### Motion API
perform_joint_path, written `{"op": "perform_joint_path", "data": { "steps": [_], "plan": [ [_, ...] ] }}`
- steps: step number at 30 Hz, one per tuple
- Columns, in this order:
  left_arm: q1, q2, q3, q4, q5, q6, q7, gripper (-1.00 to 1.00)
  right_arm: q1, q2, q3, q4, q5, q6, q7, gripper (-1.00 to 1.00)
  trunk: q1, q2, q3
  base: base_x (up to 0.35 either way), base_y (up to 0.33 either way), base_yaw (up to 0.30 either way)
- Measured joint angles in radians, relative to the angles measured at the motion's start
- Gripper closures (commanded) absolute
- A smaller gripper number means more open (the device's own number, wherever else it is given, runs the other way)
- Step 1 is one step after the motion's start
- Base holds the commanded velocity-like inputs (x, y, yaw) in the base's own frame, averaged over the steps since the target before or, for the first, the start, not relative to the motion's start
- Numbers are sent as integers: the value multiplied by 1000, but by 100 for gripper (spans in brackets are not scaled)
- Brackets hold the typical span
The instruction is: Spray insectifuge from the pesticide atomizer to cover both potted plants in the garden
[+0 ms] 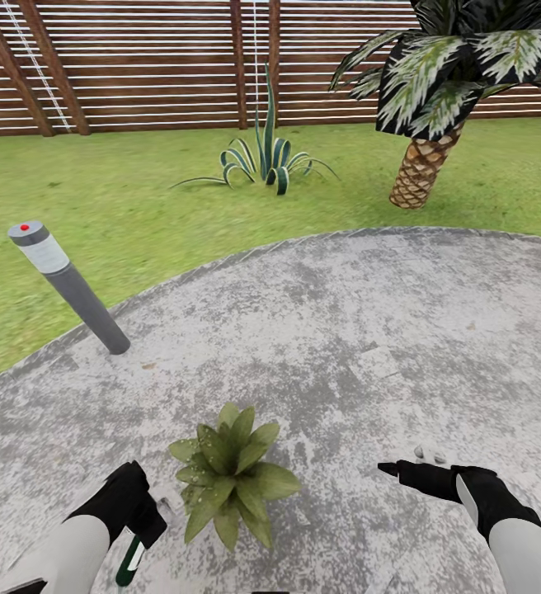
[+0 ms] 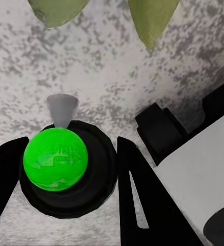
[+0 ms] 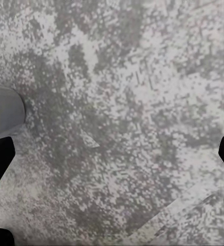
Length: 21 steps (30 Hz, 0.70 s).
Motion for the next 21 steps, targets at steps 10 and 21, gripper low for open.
{"op": "perform_joint_path", "data": {
  "steps": [10,21],
  "plan": [
    [-1,0,3,-66,0,3,-6,100,0,0,0,0,0,-1,0,-100,0,0,0,0,-18,-62],
    [-1,-5,17,-64,-2,3,-4,100,0,0,0,0,1,-1,-1,-100,0,0,0,0,-86,-2]
  ]
}}
